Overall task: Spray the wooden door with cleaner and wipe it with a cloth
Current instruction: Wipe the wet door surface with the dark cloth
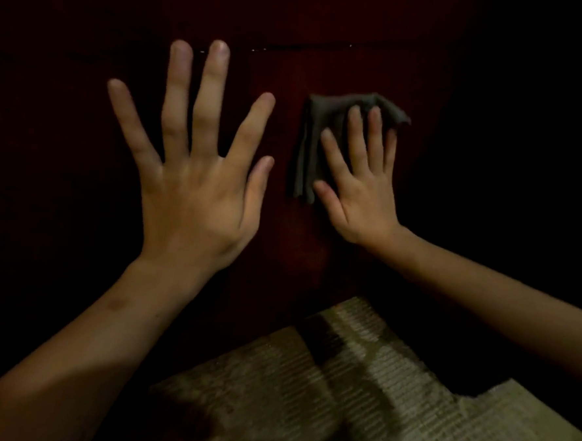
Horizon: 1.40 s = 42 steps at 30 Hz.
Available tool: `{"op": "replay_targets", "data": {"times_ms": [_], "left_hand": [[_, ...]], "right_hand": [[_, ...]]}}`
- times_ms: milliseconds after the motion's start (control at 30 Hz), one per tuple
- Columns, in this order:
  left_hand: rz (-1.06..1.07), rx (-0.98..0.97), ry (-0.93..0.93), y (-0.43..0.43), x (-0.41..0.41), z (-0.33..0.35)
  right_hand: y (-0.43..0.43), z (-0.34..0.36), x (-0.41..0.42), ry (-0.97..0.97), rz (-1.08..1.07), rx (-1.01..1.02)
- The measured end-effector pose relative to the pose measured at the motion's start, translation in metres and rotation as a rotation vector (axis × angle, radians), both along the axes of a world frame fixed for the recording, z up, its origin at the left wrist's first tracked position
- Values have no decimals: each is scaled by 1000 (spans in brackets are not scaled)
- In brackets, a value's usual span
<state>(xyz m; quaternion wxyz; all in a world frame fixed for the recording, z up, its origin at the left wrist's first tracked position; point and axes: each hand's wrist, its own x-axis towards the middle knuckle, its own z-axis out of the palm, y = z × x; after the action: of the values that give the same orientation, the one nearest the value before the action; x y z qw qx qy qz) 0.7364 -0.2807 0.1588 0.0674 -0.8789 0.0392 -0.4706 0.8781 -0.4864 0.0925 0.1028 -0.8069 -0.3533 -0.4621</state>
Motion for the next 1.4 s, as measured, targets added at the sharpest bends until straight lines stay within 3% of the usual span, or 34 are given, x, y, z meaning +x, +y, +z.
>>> {"op": "replay_targets", "data": {"times_ms": [100, 267, 400, 500, 567, 633, 767, 900, 967, 1100, 1167, 1267, 1400], "left_hand": [[-45, -36, -59, 4, -3, -2], [-22, 42, -37, 27, -20, -19], [-30, 110, 39, 60, -43, -31], [-14, 120, 59, 78, -58, -31], [13, 121, 53, 84, -66, -26], [33, 90, 25, 88, -70, -18], [38, 23, -18, 97, -77, -4], [35, 14, -32, 101, -80, -4], [32, 33, -32, 102, -79, -4], [34, 53, -21, 107, -78, -7], [35, 51, -20, 109, -78, -9], [33, 53, -9, 112, -81, -4], [53, 49, -19, 119, -87, 0]], "right_hand": [[12, -12, -8, -36, -40, -50], [26, -135, -43, -141, 215, -748], [39, -171, -63, -57, 174, -910], [36, -154, -61, -93, 189, -1079], [40, -116, -58, -70, 227, -992], [50, -60, -56, -74, 237, -721], [57, 69, -50, -118, -23, -198], [65, 72, -50, -59, -122, 24], [69, 19, -56, -70, -55, -158], [61, -118, -78, -191, 117, -1045], [60, -161, -82, -134, 132, -1236], [61, -166, -83, 5, 192, -1170], [87, -70, -83, -32, 280, -652]]}}
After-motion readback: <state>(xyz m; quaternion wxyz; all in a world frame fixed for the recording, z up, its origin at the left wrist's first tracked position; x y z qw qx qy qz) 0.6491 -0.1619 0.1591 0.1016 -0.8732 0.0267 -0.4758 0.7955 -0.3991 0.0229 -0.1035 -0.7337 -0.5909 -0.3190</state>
